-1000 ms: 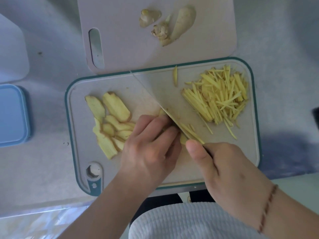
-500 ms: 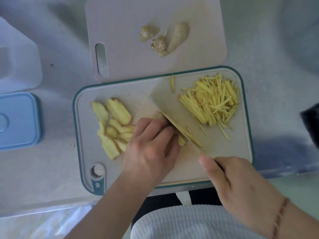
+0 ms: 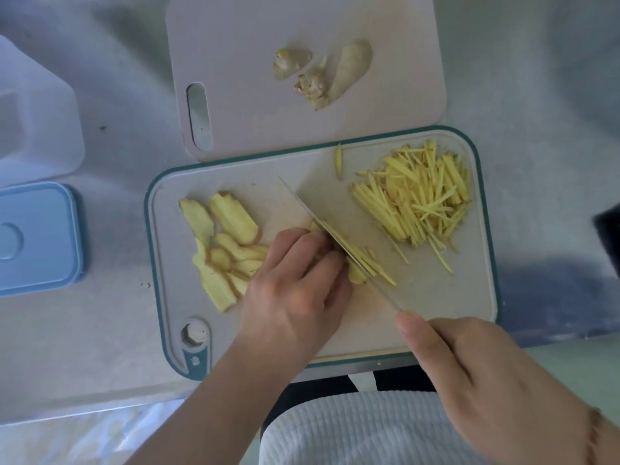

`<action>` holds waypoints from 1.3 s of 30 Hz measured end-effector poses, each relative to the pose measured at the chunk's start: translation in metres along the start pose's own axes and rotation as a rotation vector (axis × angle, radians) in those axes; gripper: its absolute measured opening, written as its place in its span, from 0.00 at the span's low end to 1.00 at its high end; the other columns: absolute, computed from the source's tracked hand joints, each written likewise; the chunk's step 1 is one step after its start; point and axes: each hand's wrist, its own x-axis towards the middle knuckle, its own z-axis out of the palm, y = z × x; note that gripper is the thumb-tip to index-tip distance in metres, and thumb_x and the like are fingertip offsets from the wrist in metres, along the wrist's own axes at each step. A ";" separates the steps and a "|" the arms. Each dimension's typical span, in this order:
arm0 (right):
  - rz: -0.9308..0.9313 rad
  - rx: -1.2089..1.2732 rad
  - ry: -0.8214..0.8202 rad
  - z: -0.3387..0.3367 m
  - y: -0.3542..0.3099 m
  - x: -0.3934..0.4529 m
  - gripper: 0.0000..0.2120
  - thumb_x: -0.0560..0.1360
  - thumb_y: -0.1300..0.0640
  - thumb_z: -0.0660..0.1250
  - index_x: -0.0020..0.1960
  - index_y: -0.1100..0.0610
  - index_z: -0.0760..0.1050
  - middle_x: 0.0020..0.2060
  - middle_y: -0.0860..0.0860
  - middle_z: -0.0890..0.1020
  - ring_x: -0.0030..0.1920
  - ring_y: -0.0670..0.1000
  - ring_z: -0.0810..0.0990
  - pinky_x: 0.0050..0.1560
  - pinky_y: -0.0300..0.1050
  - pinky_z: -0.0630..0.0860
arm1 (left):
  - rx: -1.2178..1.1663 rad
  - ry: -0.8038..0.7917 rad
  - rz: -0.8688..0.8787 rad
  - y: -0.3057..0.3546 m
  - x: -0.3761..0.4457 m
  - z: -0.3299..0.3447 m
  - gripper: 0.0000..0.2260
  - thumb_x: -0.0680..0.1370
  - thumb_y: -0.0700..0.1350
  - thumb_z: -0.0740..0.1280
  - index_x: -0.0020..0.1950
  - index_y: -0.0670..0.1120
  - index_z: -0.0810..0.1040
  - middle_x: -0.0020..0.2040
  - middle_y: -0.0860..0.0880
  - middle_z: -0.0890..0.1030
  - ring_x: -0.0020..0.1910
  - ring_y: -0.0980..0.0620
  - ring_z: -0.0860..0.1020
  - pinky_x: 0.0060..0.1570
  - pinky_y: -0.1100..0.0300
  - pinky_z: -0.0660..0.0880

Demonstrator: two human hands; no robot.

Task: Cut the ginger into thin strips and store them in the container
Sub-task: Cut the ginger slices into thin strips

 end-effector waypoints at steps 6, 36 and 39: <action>0.055 0.041 0.054 0.000 -0.005 -0.010 0.32 0.63 0.23 0.38 0.36 0.43 0.72 0.31 0.38 0.76 0.36 0.43 0.75 0.37 0.32 0.69 | 0.001 -0.001 -0.006 0.000 0.000 0.000 0.03 0.75 0.34 0.72 0.42 0.38 0.85 0.45 0.44 0.84 0.46 0.42 0.82 0.54 0.58 0.76; -0.055 0.064 0.052 0.002 -0.002 0.033 0.31 0.73 0.29 0.43 0.25 0.52 0.56 0.18 0.48 0.62 0.21 0.47 0.63 0.24 0.34 0.61 | 0.024 0.093 -0.038 -0.001 -0.007 0.003 0.03 0.76 0.36 0.73 0.43 0.40 0.86 0.47 0.46 0.85 0.44 0.47 0.80 0.54 0.62 0.74; -0.010 0.042 0.073 -0.008 0.007 0.035 0.34 0.69 0.26 0.42 0.25 0.55 0.57 0.18 0.49 0.62 0.21 0.47 0.62 0.23 0.39 0.60 | 0.015 0.088 -0.048 -0.001 -0.007 0.002 0.03 0.76 0.36 0.73 0.43 0.40 0.86 0.46 0.46 0.84 0.44 0.48 0.79 0.55 0.64 0.73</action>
